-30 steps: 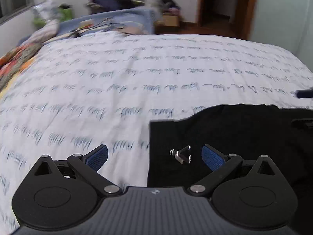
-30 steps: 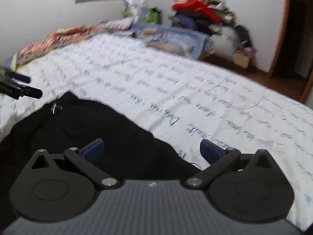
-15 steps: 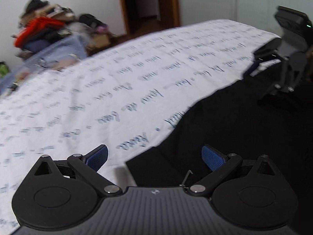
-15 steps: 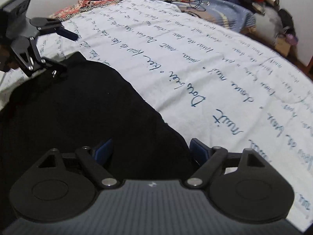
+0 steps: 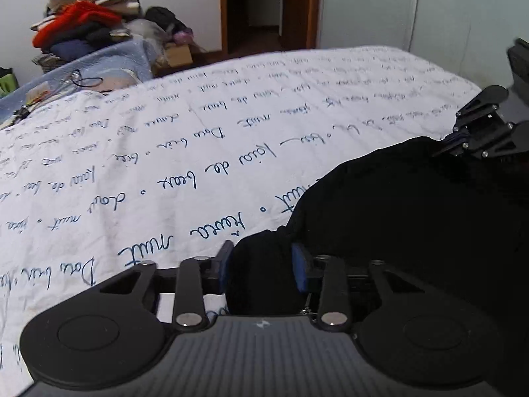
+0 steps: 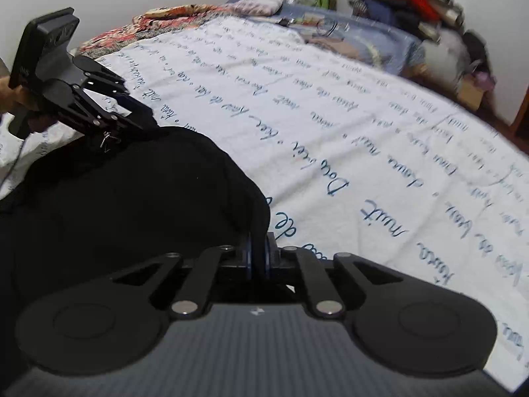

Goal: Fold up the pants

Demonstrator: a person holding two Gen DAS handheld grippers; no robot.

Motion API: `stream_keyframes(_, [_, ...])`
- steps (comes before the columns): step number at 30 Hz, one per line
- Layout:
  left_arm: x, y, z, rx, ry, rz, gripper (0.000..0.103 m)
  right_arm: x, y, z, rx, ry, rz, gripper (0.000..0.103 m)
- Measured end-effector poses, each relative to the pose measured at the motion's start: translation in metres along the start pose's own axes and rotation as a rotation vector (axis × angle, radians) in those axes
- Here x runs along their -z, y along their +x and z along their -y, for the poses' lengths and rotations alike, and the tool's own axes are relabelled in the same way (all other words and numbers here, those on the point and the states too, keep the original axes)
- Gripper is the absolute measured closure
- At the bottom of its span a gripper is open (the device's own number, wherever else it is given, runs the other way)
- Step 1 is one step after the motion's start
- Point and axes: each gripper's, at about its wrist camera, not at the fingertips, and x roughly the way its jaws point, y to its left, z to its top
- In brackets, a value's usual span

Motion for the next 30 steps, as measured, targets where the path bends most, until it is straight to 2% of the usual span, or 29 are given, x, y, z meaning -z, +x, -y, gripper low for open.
stream_keyframes(2, [0.003,-0.009,0.011,-0.045,0.046,0.032,0.076,0.001,-0.007,-0.014,0.062,-0.039,0.034,0.096])
stream_keyframes(5, [0.007,-0.027,0.024,-0.136,0.093,0.105,0.076,0.005,-0.023,-0.035,0.156,-0.101,0.091,0.096])
stream_keyframes(8, [0.009,-0.048,0.035,-0.189,0.085,0.178,0.076,0.008,-0.044,-0.058,0.245,-0.167,0.154,0.096])
stream_keyframes(12, [0.021,-0.081,0.055,-0.240,0.110,0.243,0.076,0.017,-0.080,-0.093,0.301,-0.221,0.222,0.096])
stream_keyframes(17, [0.055,-0.128,0.084,-0.236,0.125,0.278,0.076,0.046,-0.118,-0.144,0.305,-0.285,0.241,0.096])
stream_keyframes(20, [0.080,-0.152,0.101,-0.226,0.118,0.280,0.077,0.067,-0.136,-0.169,0.276,-0.289,0.229,0.096])
stream_keyframes(25, [0.125,-0.172,0.125,-0.209,0.108,0.238,0.078,0.108,-0.158,-0.207,0.199,-0.281,0.196,0.096])
stream_keyframes(26, [0.133,-0.173,0.128,-0.214,0.107,0.225,0.083,0.117,-0.161,-0.216,0.191,-0.281,0.189,0.096])
stream_keyframes(30, [0.160,-0.177,0.129,-0.204,0.040,0.172,0.084,0.142,-0.164,-0.242,0.154,-0.263,0.164,0.096])
